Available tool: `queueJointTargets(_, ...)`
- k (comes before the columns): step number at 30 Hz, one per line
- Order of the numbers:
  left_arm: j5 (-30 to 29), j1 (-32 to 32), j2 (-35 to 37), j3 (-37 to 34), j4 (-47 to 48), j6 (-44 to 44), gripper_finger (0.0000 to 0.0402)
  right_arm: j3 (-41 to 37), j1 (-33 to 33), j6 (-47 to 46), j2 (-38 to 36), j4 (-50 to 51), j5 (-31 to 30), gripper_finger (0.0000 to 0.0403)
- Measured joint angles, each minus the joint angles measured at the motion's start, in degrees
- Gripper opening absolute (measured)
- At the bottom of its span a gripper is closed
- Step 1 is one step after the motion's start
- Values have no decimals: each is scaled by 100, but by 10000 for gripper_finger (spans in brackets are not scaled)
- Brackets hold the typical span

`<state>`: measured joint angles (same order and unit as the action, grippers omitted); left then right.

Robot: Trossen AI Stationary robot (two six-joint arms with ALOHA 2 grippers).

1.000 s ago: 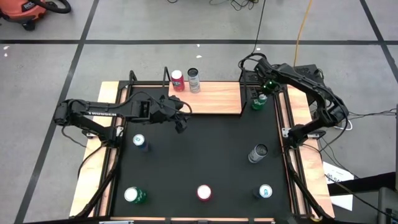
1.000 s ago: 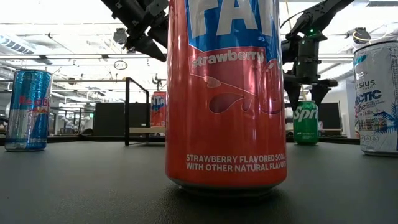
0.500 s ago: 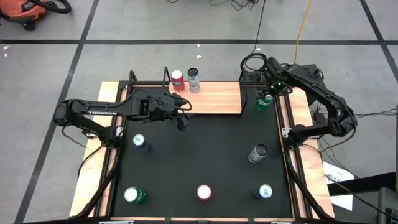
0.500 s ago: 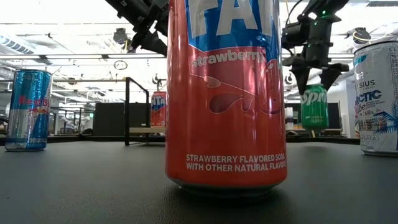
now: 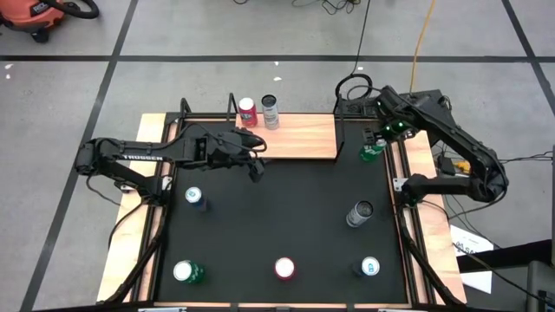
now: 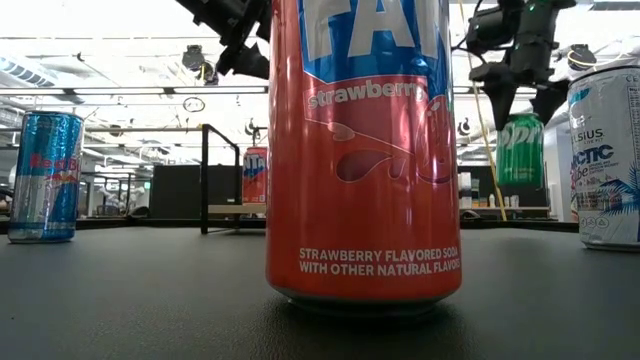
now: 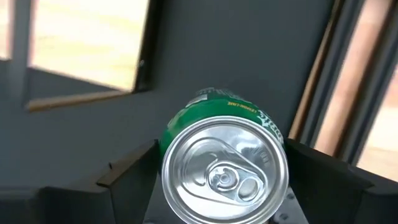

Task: Place canned beverage on shelf
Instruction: Put the top green soda can on the shelf

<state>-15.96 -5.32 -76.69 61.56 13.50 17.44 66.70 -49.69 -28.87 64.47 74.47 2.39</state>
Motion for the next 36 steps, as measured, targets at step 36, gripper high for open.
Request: queueJointTargets(36,1468,-35,-1974,1558,-1581,-1369,400,1519,3282,-1996,1020,-2396,35,313)
